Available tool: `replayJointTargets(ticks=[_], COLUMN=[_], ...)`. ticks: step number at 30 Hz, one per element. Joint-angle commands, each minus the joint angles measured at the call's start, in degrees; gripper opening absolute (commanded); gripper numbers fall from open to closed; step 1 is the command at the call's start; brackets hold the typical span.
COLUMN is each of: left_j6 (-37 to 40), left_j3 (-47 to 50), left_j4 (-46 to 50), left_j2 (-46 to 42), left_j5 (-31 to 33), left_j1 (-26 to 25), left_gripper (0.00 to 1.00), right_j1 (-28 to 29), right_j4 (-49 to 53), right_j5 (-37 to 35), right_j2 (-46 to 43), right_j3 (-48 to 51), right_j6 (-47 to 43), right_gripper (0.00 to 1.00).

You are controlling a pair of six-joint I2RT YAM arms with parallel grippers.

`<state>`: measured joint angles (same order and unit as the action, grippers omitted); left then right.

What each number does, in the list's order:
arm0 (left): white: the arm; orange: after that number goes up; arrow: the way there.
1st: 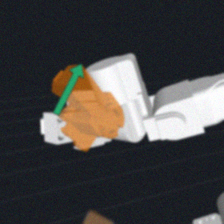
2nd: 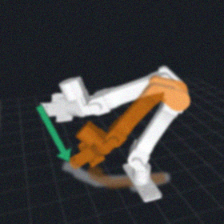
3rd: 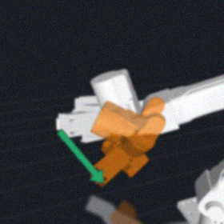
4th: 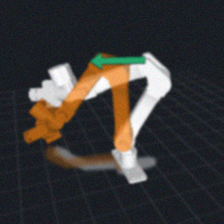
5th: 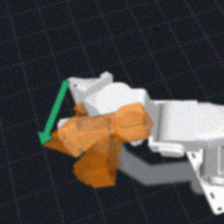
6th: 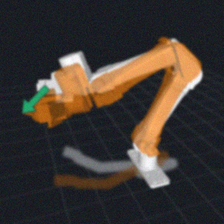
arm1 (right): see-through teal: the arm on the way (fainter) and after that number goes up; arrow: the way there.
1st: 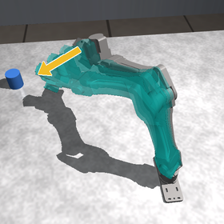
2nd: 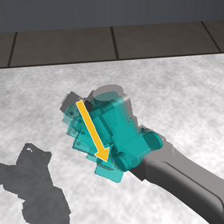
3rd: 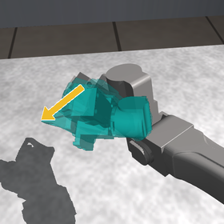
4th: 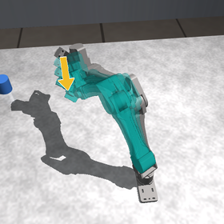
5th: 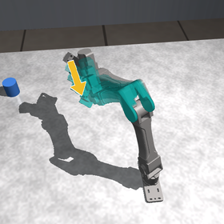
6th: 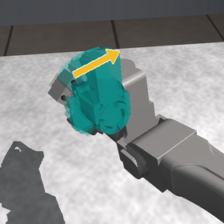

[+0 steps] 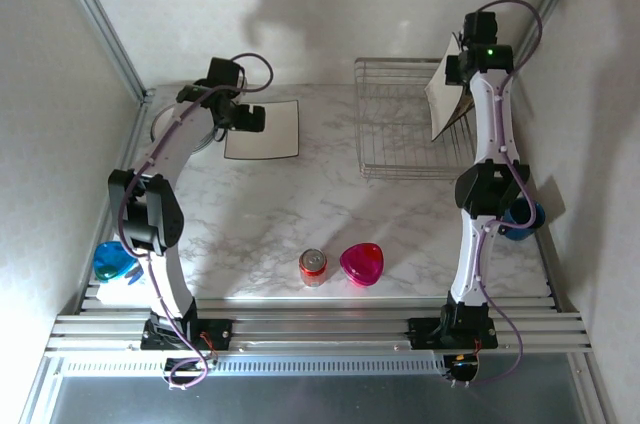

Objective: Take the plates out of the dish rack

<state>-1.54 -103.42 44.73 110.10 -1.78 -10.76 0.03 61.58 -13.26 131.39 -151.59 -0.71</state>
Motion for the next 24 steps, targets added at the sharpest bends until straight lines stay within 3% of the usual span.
replayJointTargets(ticks=[1, 14, 20, 24], left_j6=[-0.7, -0.6, -0.8, -1.0], left_j3=[0.7, 2.0, 2.2, 2.5], left_j4=[-0.4, -1.2, -1.9, -2.4], left_j2=[-3.6, -4.6, -4.2, -4.3], left_j5=[-0.1, -0.3, -0.4, -0.9], left_j1=[0.1, 0.1, 0.1, 0.2], left_gripper=[1.00, 1.00, 1.00, 1.00], right_j1=[0.1, 2.5, 3.8, 3.8], right_j4=[-5.8, -5.0, -4.2, -9.9], right_j5=[-3.1, -1.6, 5.3, 13.3], right_j2=[-6.9, -12.9, -15.5, -21.5], right_j3=[-4.0, -3.5, -2.3, 6.4], right_j6=[-0.6, -0.3, 3.8, 9.4], right_gripper=[0.00, 0.00, 0.00, 0.00])
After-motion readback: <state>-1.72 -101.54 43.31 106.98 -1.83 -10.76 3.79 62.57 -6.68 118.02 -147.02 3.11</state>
